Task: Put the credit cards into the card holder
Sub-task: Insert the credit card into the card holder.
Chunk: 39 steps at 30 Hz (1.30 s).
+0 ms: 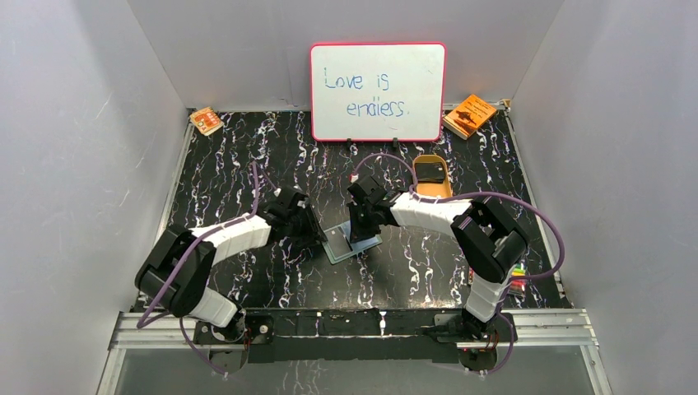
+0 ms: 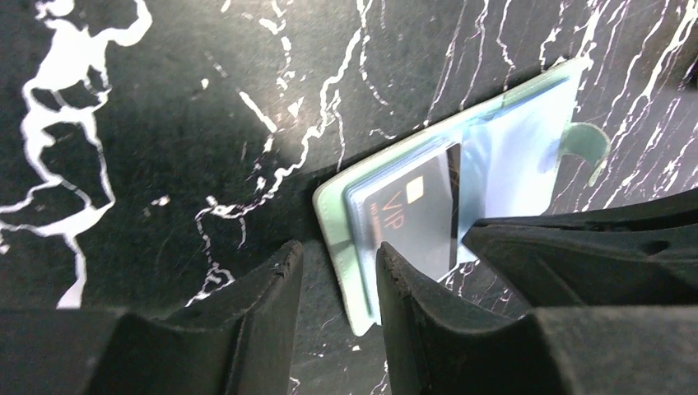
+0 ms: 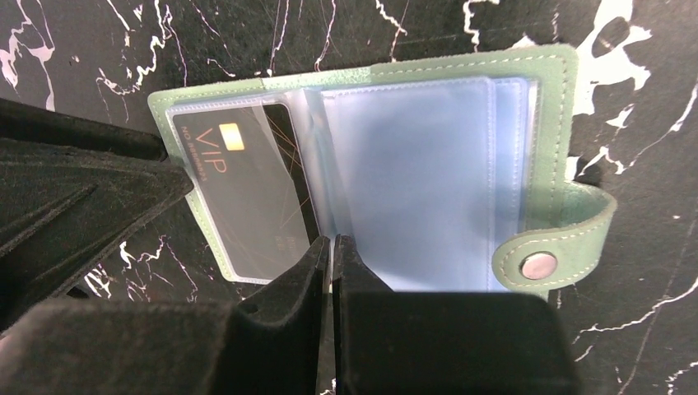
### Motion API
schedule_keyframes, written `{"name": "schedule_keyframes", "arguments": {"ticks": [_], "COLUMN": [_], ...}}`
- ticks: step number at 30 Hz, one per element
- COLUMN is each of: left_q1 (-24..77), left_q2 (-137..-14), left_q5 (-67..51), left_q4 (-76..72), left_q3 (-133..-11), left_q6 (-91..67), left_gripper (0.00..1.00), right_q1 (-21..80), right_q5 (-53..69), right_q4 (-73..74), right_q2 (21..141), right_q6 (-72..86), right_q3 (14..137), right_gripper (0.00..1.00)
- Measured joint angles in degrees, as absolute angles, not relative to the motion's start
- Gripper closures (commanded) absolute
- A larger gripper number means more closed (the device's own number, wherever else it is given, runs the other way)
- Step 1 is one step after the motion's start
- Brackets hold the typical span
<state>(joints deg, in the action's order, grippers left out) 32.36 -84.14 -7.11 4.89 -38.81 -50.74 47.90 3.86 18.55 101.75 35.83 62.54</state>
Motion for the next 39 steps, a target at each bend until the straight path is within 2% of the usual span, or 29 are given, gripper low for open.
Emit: {"name": "schedule_keyframes", "arguments": {"ticks": [14,20,24,32,37,38,39], "left_q1": [32.1,31.5,31.3,31.2,31.2,31.2,31.2], "left_q2": [-89.2,-89.2,-87.4,-77.6,-71.2,-70.1,-68.7], "left_q5": [-8.0,-7.2,-4.2,1.8,2.5,2.5,2.5], "left_q4": [3.8,5.2,8.3,15.7,16.9,17.1,17.1], "left_q3": [-43.1,-43.7,-43.7,-43.7,-42.8,-42.2,-41.3], "left_q6": [-50.1,-49.6,-48.5,-46.1,-45.9,-46.0,-46.1], "left_gripper": [0.66,0.65,0.58,0.47,0.39,0.37,0.33], "right_q1": [48.1,48.5,48.6,48.8,47.5,46.6,45.6], "right_q5": [7.8,8.8,7.8,1.6,-1.3,-1.3,-1.4], "right_q4": [17.5,16.7,18.1,24.4,25.2,25.8,26.7], "right_q2": [103.5,103.7,103.6,95.4,87.4,86.6,86.1], "right_q6": [40.2,41.1,40.6,36.0,30.5,29.4,28.3], "right_q3": [62.3,62.3,63.0,65.9,65.1,65.0,64.9], "right_gripper": [0.89,0.82,0.69,0.35,0.27,0.20,0.05]}}
